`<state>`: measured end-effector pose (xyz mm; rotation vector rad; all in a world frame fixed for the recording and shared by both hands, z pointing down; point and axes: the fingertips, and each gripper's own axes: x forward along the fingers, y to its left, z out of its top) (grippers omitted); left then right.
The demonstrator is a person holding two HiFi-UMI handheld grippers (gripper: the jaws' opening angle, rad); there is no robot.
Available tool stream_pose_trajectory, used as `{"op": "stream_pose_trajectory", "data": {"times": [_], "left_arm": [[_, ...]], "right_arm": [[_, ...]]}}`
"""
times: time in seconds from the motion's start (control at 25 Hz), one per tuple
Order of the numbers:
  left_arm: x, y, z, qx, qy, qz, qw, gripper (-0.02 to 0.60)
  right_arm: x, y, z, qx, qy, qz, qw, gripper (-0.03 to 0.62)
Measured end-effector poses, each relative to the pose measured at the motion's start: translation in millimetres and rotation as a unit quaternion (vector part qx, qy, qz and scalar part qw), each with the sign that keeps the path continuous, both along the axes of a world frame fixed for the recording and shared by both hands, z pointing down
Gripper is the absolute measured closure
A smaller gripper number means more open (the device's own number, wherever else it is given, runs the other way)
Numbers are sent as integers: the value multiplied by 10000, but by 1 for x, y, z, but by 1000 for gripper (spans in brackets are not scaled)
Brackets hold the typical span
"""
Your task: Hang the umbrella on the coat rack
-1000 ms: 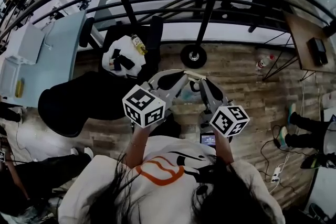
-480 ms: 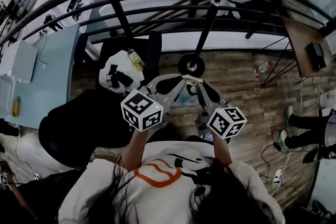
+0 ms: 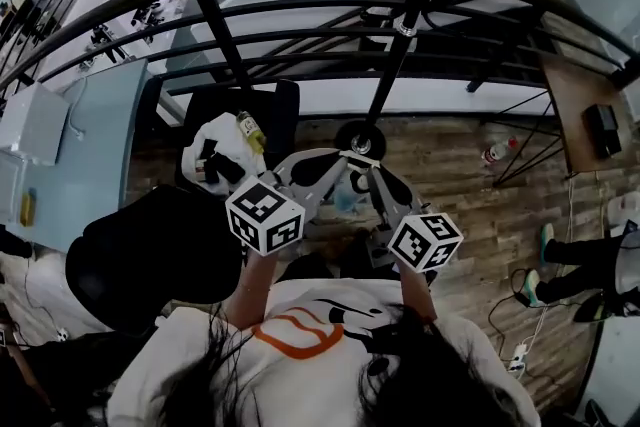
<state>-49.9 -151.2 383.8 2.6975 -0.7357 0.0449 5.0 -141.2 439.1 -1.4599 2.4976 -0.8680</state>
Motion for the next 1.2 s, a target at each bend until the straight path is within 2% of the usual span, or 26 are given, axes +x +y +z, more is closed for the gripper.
{"op": "stream_pose_trajectory", "data": {"times": [0.32,0.56,0.96,1.2], "left_arm": [[43,-46,-13,182,88,-466,9987,581],[66,-75,-17,294,-6,-784,9965,581],[78,-109,-29,604,-219,-1250,9901,581],[75,-133,-44,784,-313,-1390,9867,581]], "right_arm": [[37,-47,-10,143,164,-599,9980,572],[67,-82,-19,334,166,-824,9959,574],[90,-128,-45,742,128,-1132,9907,574],[87,-150,-59,828,-21,-1226,9890,572]]}}
